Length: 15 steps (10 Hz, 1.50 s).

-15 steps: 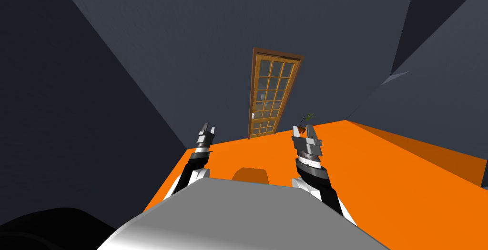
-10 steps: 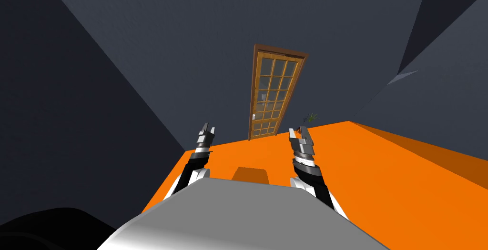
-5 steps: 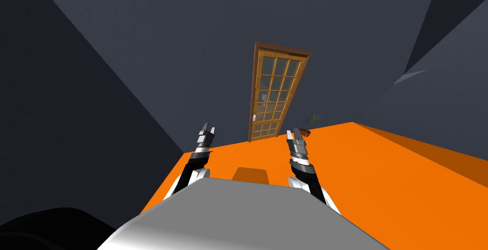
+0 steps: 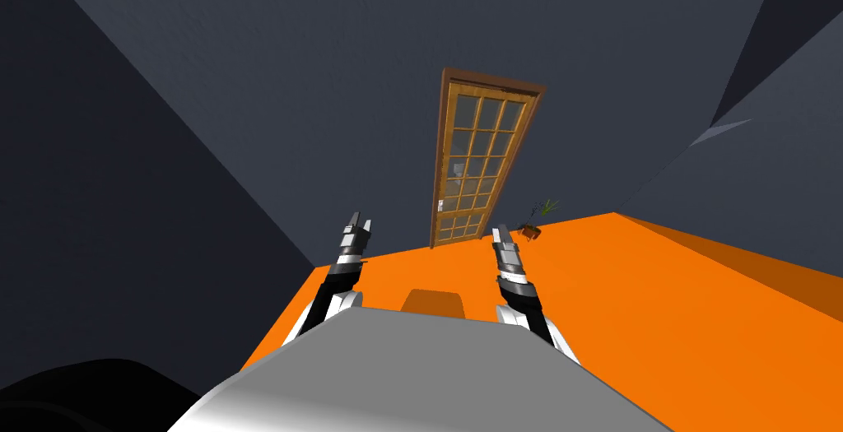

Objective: Pull the door open

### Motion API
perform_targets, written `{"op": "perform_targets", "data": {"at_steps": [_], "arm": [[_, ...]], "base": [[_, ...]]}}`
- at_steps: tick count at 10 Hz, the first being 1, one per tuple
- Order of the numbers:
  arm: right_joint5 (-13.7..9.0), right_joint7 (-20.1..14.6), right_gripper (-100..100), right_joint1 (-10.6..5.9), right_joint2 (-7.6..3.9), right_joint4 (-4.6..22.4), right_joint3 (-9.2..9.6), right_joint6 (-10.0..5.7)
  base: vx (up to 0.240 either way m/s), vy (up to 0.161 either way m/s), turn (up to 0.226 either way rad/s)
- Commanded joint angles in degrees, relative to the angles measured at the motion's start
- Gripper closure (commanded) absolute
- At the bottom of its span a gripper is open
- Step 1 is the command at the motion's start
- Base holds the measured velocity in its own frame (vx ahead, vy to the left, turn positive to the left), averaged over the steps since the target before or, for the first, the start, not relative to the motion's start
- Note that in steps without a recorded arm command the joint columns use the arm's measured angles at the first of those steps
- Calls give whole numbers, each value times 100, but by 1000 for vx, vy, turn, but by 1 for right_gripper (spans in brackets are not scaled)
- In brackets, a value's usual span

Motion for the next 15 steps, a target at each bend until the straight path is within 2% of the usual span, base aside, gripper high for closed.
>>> {"op": "perform_targets", "data": {"at_steps": [1, 14, 15], "arm": [[68, 192, -100, -96, -16, 235, -13, -46], [635, 1759, -100, -848, -187, 2275, -175, -480], [635, 1759, -100, -848, -187, 2296, -175, -480]], "base": [[100, 2, 13], [101, 4, 15], [57, 6, 6]]}}
